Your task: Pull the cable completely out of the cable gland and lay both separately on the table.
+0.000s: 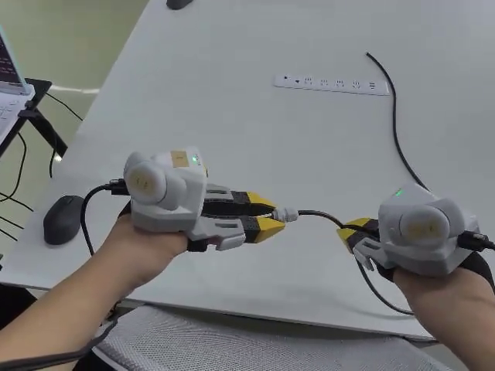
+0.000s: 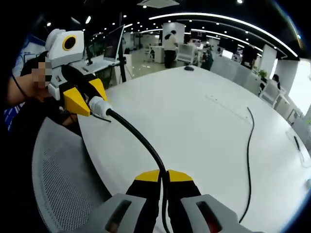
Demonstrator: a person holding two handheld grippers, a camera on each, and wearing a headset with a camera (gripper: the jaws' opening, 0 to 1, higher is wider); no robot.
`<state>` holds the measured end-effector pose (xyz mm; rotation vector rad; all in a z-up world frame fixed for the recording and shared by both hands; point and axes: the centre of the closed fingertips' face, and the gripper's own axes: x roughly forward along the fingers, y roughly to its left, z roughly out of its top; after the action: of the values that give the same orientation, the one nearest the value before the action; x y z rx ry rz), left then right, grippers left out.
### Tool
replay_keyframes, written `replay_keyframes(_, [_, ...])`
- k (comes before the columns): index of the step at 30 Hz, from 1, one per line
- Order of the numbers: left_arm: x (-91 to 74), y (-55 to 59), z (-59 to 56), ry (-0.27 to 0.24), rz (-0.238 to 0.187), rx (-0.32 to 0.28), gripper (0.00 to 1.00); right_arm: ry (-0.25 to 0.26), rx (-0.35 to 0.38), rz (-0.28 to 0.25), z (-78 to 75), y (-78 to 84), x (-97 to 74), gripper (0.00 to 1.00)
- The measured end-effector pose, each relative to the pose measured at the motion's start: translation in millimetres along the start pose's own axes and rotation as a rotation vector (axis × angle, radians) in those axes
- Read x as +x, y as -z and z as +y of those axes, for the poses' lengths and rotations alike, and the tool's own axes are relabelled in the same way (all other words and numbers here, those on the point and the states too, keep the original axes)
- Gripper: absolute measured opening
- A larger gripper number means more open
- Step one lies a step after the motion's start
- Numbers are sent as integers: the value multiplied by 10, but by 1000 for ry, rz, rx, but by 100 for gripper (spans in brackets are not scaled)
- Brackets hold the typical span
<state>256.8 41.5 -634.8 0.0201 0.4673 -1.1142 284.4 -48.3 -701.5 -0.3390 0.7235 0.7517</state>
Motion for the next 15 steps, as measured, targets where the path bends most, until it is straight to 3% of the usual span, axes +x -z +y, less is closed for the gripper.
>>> replay_keyframes(7, [-14,45,-22,1,7,-3,15,34,51,11,-77,130,7,0])
replay_keyframes(15, [-12,51,-36,4,7,-7,15,33,107,5,-69,139,4,0])
